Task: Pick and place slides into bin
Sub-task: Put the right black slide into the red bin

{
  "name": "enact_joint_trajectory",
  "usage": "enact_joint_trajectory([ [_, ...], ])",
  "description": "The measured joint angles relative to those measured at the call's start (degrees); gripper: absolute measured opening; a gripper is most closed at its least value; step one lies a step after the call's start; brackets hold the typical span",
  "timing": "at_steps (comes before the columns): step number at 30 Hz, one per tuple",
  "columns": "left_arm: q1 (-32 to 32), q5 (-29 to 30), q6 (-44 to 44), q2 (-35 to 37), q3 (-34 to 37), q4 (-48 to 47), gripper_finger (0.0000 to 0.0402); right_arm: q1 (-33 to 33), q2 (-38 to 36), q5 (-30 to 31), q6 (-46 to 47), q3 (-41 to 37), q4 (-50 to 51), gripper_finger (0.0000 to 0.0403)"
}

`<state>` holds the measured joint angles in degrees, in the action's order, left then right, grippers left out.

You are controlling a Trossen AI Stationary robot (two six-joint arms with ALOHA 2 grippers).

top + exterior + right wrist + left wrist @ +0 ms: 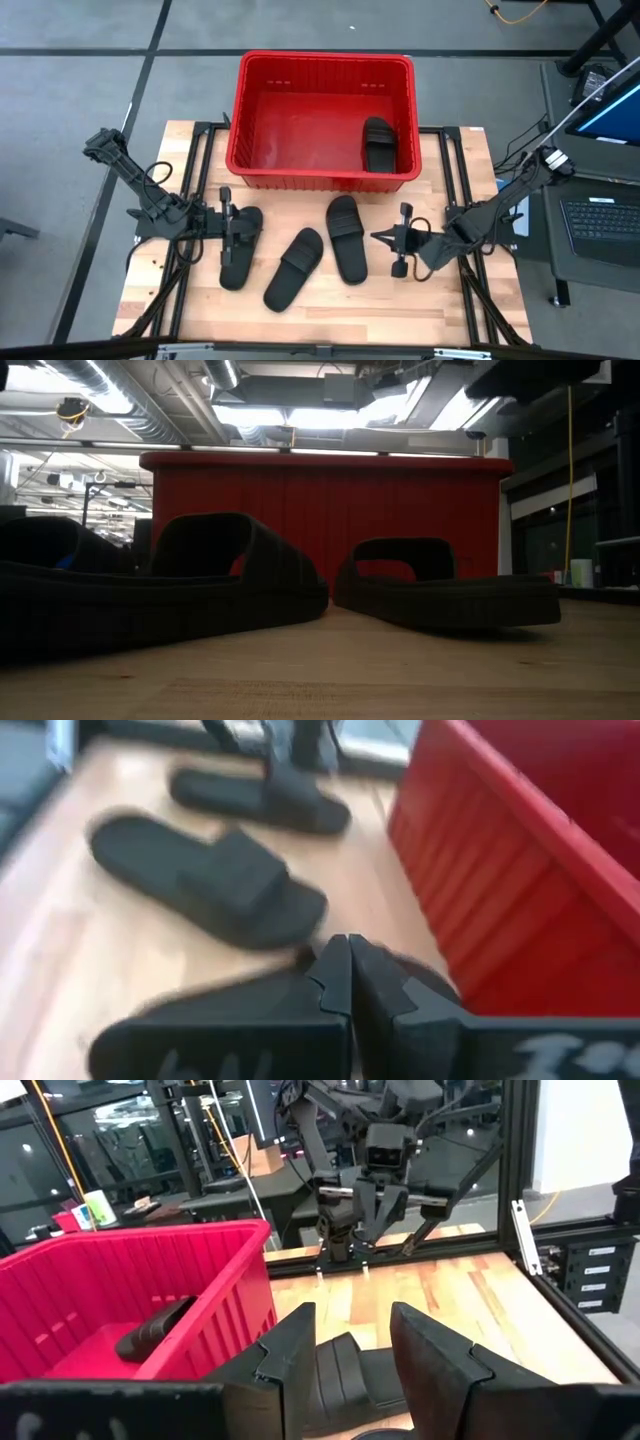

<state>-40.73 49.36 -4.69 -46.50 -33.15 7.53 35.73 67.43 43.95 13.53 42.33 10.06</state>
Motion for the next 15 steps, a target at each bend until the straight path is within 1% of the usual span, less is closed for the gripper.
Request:
enact_joint_trajectory([
  [4,0.0,0.0,0.0,0.0,0.0,-0.1,0.0127,0.0,3.3,0.0,1.1,5.6,8.0,0.0000],
  [11,0.0,0.5,1.1,0.0,0.0,-0.8,0.0127,0.0,10.0,-0.5,1.2,15.3,16.8,0.0000],
  [15,0.0,0.5,1.2,0.0,0.0,-1.3,0.0127,0.0,15.6,-0.5,1.2,19.3,17.6,0.0000],
])
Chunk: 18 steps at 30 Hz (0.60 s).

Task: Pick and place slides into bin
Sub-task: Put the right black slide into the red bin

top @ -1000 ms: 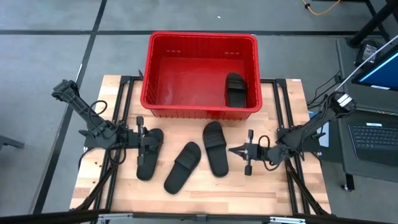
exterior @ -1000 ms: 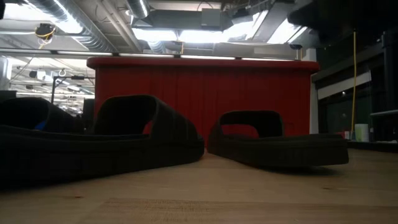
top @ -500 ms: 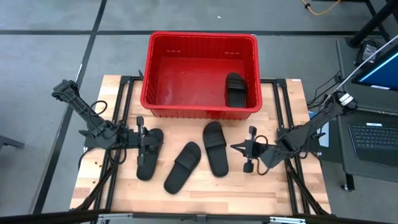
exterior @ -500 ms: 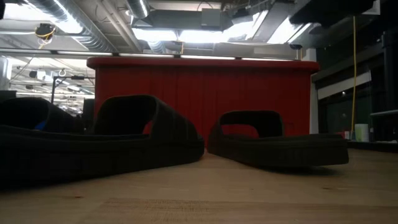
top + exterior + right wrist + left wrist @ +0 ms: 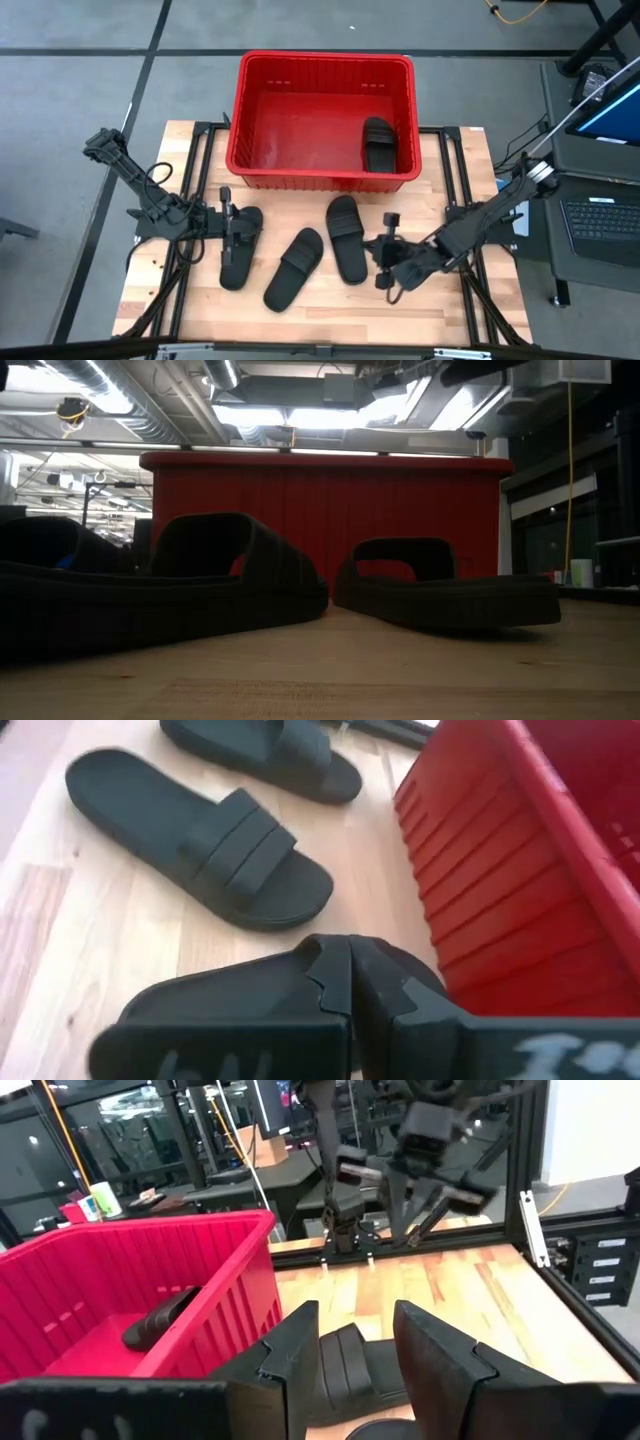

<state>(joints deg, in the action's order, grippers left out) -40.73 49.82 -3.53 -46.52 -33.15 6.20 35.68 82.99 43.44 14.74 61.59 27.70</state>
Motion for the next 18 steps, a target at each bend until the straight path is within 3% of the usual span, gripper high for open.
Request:
enact_joint_trajectory([
  [6,0.0,0.0,0.3,0.0,0.0,0.0,0.0127,0.0,10.2,-0.4,3.7,8.2,9.3,0.0000],
  [11,0.0,0.0,0.4,0.0,0.0,-0.1,0.0127,-1.4,16.0,-4.9,10.7,13.7,18.4,0.0005],
  [18,0.0,0.0,0.4,0.0,0.0,-0.4,0.0127,-3.3,19.9,-5.8,8.7,16.1,18.9,0.0056],
])
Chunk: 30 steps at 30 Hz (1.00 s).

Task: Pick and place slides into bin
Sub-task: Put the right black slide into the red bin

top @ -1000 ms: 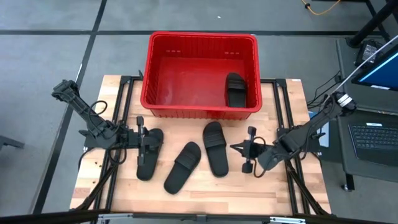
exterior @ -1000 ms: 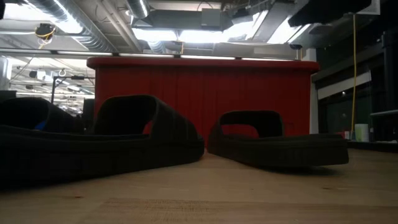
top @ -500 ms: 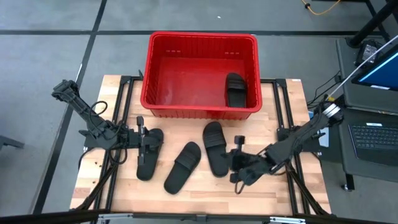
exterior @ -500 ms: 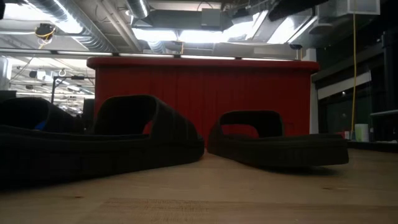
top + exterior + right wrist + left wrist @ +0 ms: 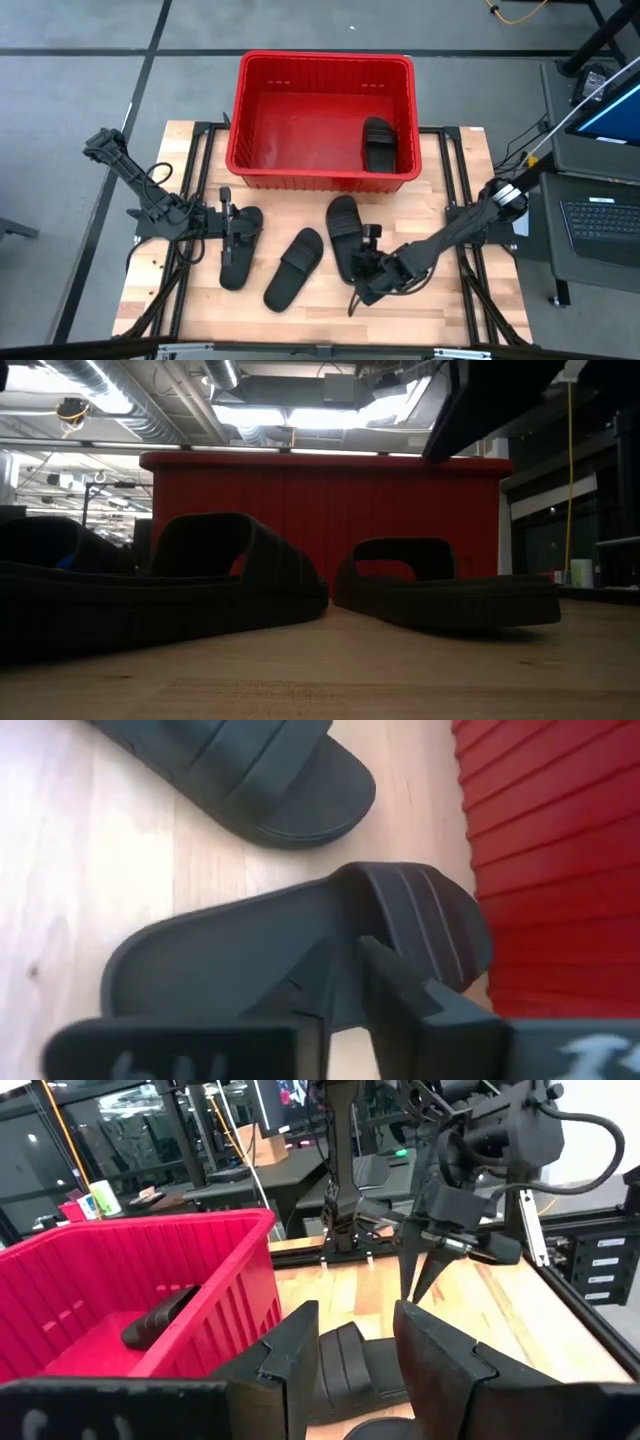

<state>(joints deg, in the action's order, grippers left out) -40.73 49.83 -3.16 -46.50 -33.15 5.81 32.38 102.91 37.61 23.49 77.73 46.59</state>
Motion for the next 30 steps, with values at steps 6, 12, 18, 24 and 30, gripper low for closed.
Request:
enact_joint_trajectory([
  [6,0.0,0.0,0.0,0.0,0.0,-0.2,0.0127,-2.3,2.0,0.0,-1.9,0.0,0.2,0.0112],
  [12,0.0,0.0,-0.1,0.0,0.0,-0.5,0.0127,-4.9,4.9,-0.2,-5.4,-0.1,0.5,0.0151],
  [18,0.0,0.0,0.2,0.0,0.0,-1.9,0.0127,-7.1,7.0,-0.2,-6.0,-0.1,0.9,0.0157],
  [24,0.0,0.0,0.4,0.0,0.0,-2.1,0.0127,-9.0,8.7,0.1,-6.0,-0.1,0.2,0.0150],
  [30,0.0,0.0,0.5,0.0,0.0,-2.0,0.0127,-9.7,8.9,0.2,-5.8,-0.1,-0.5,0.0138],
])
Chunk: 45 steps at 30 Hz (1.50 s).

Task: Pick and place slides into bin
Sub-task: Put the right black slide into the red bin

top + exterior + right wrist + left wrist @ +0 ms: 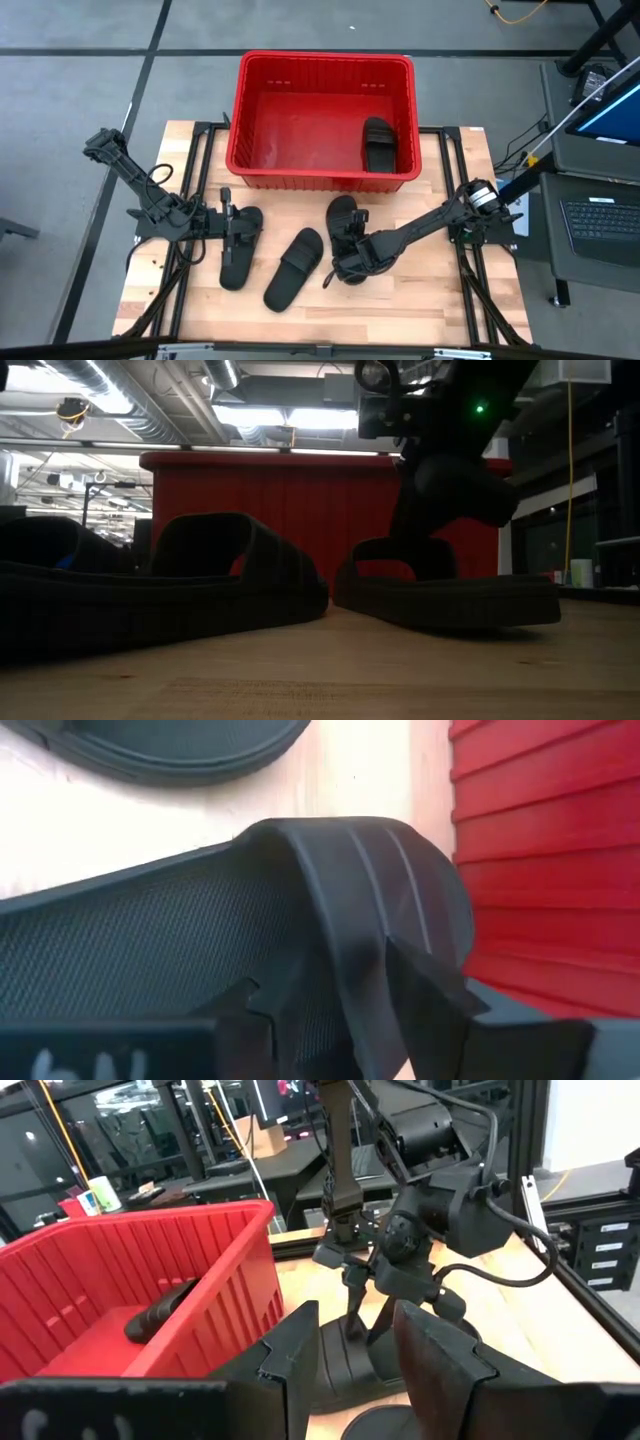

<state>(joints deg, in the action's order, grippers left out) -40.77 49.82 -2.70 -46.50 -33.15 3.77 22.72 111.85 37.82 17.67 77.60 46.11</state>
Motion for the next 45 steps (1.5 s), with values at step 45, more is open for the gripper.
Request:
enact_joint_trajectory([
  [45,0.0,0.0,0.6,0.0,0.0,-0.4,0.0127,6.2,0.0,5.9,4.6,24.0,24.5,0.0001],
])
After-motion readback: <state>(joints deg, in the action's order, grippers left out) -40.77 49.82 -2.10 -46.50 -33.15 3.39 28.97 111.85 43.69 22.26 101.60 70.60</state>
